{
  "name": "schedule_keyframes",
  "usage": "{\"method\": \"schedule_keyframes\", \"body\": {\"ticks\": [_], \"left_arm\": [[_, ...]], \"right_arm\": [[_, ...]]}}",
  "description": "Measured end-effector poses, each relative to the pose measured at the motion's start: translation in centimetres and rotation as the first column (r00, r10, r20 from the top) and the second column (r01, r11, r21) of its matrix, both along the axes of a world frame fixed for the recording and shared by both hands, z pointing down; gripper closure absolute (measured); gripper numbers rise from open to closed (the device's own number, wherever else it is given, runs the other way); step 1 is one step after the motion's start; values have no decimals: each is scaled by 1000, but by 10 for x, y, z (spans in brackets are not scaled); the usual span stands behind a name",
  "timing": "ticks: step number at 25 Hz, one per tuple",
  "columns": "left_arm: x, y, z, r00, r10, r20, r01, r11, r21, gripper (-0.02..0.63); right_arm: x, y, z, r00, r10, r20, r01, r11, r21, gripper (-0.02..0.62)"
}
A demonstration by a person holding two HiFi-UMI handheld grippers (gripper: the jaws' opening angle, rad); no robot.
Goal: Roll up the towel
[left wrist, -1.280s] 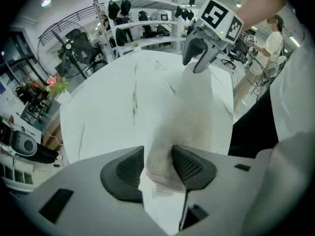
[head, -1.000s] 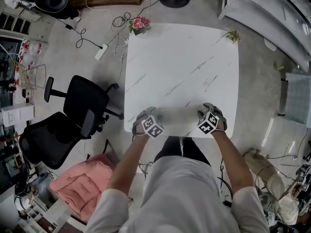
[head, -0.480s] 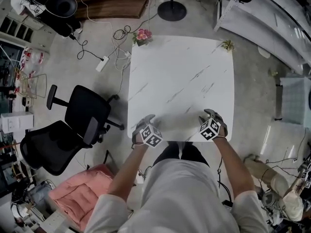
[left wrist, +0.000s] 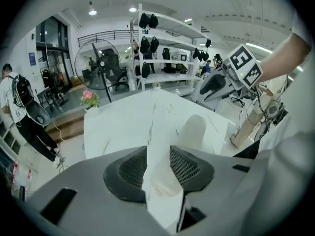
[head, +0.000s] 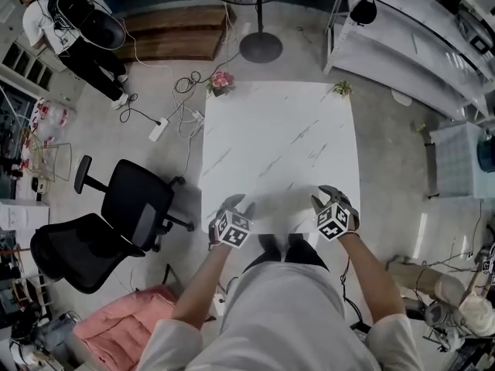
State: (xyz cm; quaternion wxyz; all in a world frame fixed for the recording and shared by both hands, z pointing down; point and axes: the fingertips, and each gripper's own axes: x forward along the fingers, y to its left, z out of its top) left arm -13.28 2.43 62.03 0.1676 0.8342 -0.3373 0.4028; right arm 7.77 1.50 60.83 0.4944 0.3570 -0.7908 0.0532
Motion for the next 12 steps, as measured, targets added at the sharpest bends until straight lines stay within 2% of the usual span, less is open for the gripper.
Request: {"method": "schedule_keyframes", "body": {"ticks": [6, 12], "left_arm": [[5, 15, -65, 993, -29, -118, 40, 995, 93, 479], [3, 32, -120, 982, -59, -182, 89, 983, 161, 518]], "right_arm": [[-5, 16, -85, 986, 67, 154, -85, 990, 111, 476], [-2, 31, -146, 943, 97, 317, -157, 973, 169, 511]]}}
